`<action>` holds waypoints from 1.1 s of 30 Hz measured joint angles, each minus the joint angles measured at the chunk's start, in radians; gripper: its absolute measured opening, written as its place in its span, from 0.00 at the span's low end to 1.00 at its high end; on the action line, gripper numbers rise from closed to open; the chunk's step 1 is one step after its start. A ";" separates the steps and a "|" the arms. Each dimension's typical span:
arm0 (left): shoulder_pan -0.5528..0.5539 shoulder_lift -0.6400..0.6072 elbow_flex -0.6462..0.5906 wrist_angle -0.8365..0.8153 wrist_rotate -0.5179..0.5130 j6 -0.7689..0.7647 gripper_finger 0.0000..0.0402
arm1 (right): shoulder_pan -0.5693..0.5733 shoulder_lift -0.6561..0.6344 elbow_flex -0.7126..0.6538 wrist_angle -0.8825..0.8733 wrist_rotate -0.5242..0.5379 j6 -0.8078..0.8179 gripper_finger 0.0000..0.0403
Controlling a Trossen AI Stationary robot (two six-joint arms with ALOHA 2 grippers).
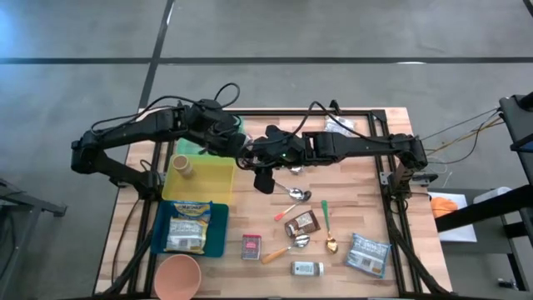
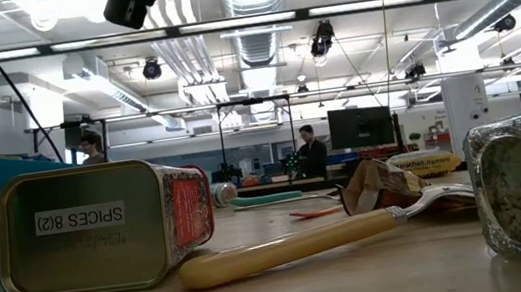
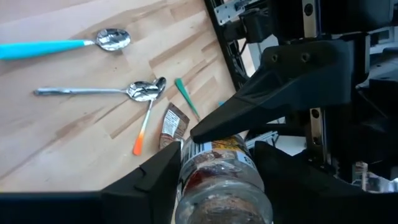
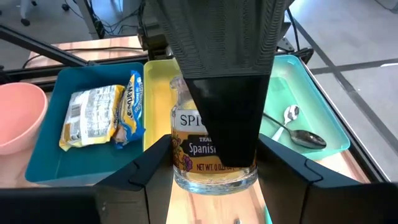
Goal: Pick & Place Food Item
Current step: Put the right brown seasoning bottle into the yellow bin
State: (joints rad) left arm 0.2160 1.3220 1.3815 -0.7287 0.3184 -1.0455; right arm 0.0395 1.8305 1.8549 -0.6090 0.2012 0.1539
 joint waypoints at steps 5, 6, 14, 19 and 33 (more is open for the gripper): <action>0.000 0.000 0.000 0.004 0.038 -0.012 0.65 | 0.000 -0.003 0.000 0.006 0.006 0.000 0.46; 0.000 0.000 0.000 0.004 0.042 -0.016 0.68 | -0.001 -0.003 0.000 0.007 0.009 0.000 0.46; -0.001 0.000 0.000 0.005 0.053 -0.029 0.75 | -0.004 -0.003 0.000 0.010 0.014 -0.003 0.46; -0.001 0.000 0.000 0.005 0.052 -0.028 0.72 | -0.004 -0.003 0.000 0.010 0.013 -0.008 0.46; -0.001 0.000 -0.001 -0.004 0.049 0.002 0.46 | 0.003 -0.006 0.000 0.006 0.007 -0.026 0.46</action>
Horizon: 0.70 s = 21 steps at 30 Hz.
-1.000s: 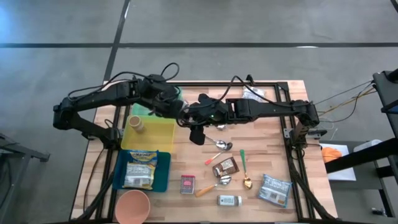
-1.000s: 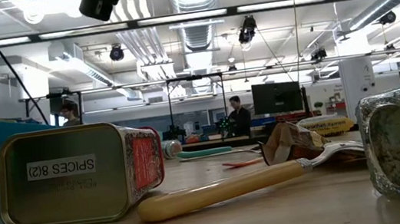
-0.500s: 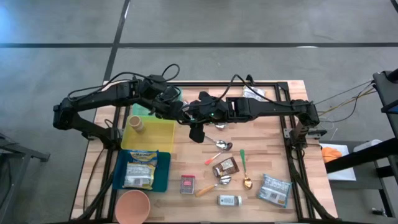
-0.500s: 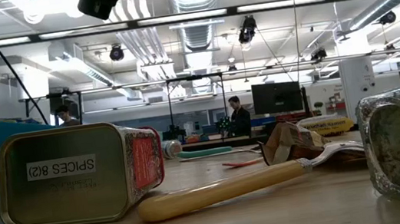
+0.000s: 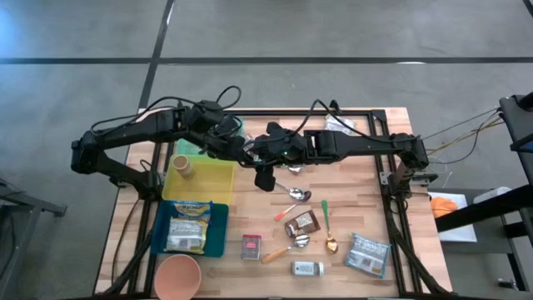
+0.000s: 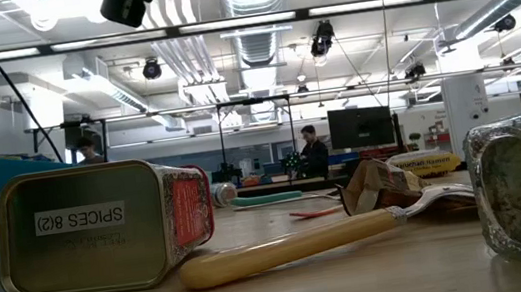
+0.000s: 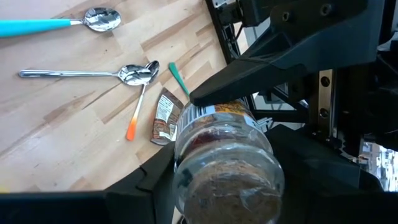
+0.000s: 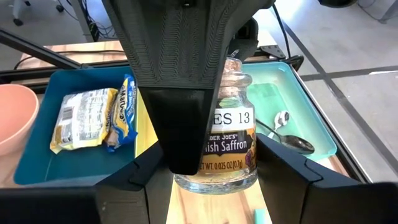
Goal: Pick & Place Food Item
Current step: Put the right brown seasoning bottle into the yellow bin
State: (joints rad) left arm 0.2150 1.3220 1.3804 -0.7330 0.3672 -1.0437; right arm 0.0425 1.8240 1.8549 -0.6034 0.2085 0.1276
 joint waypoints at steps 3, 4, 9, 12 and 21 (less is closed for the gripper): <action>0.000 0.000 0.000 0.000 0.000 0.011 0.46 | 0.000 0.000 0.000 0.000 0.000 -0.002 0.48; 0.000 0.000 0.000 0.000 0.000 0.012 0.46 | 0.000 0.000 0.000 0.000 0.000 0.000 0.51; 0.002 -0.007 0.000 -0.012 0.001 0.030 0.46 | 0.001 0.003 0.000 0.003 -0.015 0.042 0.73; 0.010 -0.029 0.000 -0.051 0.000 0.034 0.46 | 0.001 0.003 0.000 -0.016 -0.006 0.070 0.82; 0.056 -0.111 0.001 -0.380 -0.193 0.099 0.46 | 0.001 0.003 0.000 -0.105 0.003 0.109 0.88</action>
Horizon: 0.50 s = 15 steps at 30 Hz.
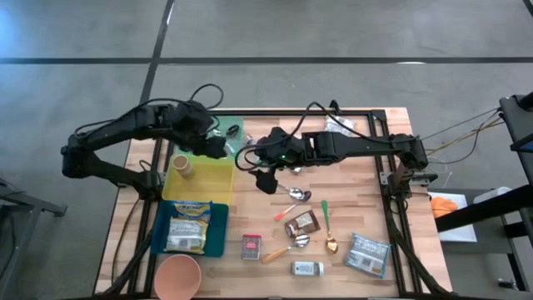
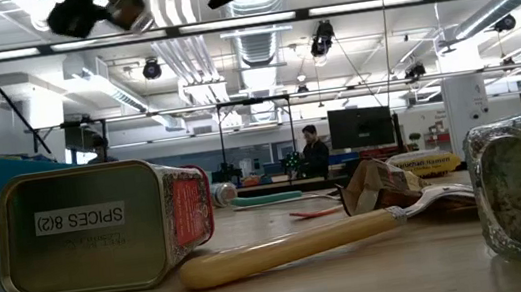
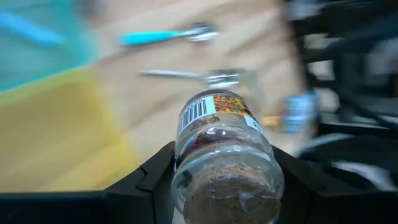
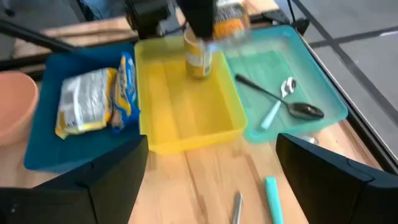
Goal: Pick & Place Food Item
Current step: Put the right brown seasoning bottle into the yellow bin
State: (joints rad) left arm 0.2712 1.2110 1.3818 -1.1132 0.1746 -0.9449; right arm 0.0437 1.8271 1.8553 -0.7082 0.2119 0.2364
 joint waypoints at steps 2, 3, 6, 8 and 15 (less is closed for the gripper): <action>0.000 0.004 -0.001 -0.101 -0.058 0.004 0.46 | 0.000 0.000 0.000 -0.008 0.000 0.000 0.88; 0.000 0.010 -0.008 -0.130 -0.082 0.003 0.46 | 0.000 0.000 0.000 -0.012 0.000 0.000 0.88; -0.001 0.029 -0.054 -0.152 -0.103 0.007 0.46 | 0.000 0.000 0.000 -0.019 0.000 0.000 0.88; -0.002 0.043 -0.093 -0.144 -0.121 0.008 0.46 | 0.000 0.000 0.000 -0.020 0.000 0.002 0.88; 0.006 0.056 -0.263 -0.070 -0.180 0.018 0.46 | 0.004 -0.007 0.000 -0.061 -0.008 0.090 0.88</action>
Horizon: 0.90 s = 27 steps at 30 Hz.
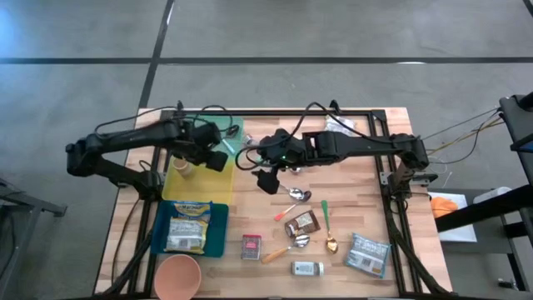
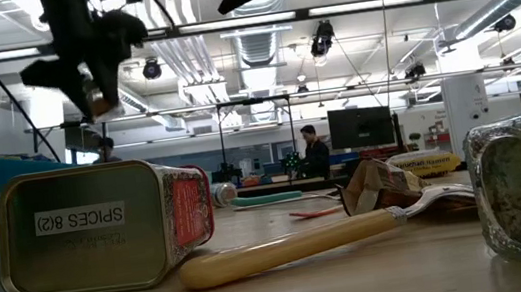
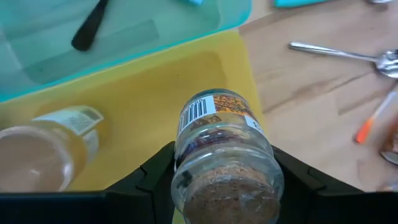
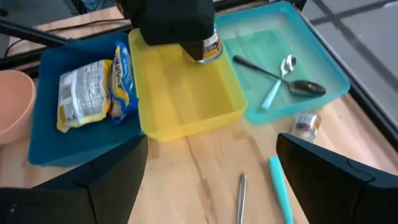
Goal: Pick & Place Food Item
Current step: Put the right brown seasoning bottle into the yellow bin
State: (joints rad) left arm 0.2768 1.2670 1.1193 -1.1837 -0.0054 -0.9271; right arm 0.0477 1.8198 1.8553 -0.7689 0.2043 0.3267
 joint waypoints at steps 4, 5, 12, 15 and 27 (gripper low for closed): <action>0.000 0.003 -0.091 0.077 0.005 -0.022 0.46 | 0.014 -0.018 0.000 -0.022 -0.003 0.015 0.88; 0.001 0.006 -0.111 0.088 0.005 -0.026 0.46 | 0.016 -0.024 0.000 -0.025 -0.004 0.015 0.88; 0.009 0.014 -0.220 0.108 0.003 -0.067 0.46 | 0.029 -0.047 0.000 -0.040 0.003 0.015 0.88; 0.020 0.014 -0.243 0.133 0.001 -0.069 0.46 | 0.028 -0.048 0.000 -0.039 0.005 0.030 0.88; 0.078 0.156 -0.220 0.172 -0.003 -0.023 0.46 | 0.028 -0.049 0.000 -0.036 0.005 0.041 0.88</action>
State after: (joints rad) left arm 0.3545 1.4231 0.8991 -1.0118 -0.0082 -0.9501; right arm 0.0761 1.7710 1.8553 -0.8050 0.2089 0.3676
